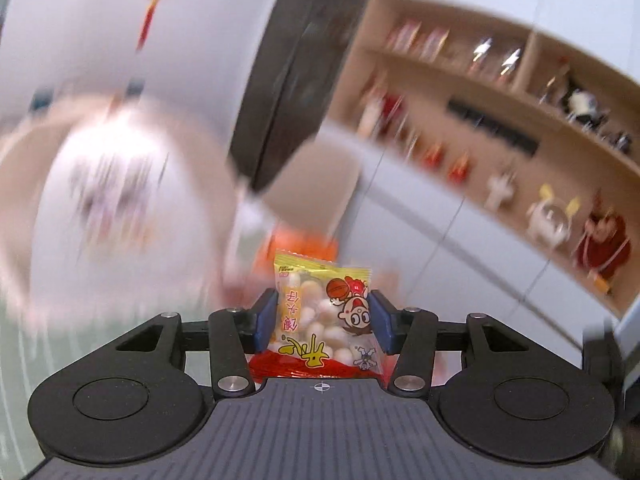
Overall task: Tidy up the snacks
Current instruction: 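Drop the duck bag into the pink box with the right gripper while the left drops the yellow bag in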
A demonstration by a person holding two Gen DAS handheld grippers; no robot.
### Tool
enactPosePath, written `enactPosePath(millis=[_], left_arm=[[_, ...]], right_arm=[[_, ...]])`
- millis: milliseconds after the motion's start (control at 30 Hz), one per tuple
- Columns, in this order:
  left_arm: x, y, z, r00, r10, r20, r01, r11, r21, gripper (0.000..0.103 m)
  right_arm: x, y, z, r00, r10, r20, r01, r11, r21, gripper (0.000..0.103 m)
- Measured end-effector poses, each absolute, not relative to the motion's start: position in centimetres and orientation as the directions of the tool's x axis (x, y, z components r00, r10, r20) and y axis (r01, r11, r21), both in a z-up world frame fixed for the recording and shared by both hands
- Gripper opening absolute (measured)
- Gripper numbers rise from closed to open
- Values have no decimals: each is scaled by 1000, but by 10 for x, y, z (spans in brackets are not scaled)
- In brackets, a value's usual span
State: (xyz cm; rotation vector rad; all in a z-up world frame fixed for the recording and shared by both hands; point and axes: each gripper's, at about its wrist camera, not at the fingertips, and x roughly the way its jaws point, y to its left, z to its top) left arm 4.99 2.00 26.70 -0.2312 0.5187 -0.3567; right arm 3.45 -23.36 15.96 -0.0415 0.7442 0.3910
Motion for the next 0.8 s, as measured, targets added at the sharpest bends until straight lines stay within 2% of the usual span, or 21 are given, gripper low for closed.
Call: enactPosePath(millis=[100,200,267,367,500,600,800], left_arm=[[101,3,289,817,-420,-395,310,897,-314,57],[151,-5,270,785,-441,-434,274,877,-396,55],[165,0,253,785,-451,-425,245,856,-456,54],[171,12,235,786,-472,-399,229,822,-521,54],[164,29,215,776,-425,-467,180,857,-482,54],[147,45,196,766,-422,-486,134,843,-521,54],[104,72,175,769,-395,-502,45,818,-574,54]], right_arm=[[33,-243,167,702,309,-642,-326,940,95,61],[30,-251,163,716,283,-638,-293,952,93,61],[26,-257,160,715,269,-645,-280,956,88,62],[30,-268,149,699,250,-670,-260,962,88,62],[44,-276,145,676,256,-691,-244,963,117,62],[59,-274,164,693,305,-653,-279,949,148,62],[122,-245,247,749,382,-541,-359,921,154,64]])
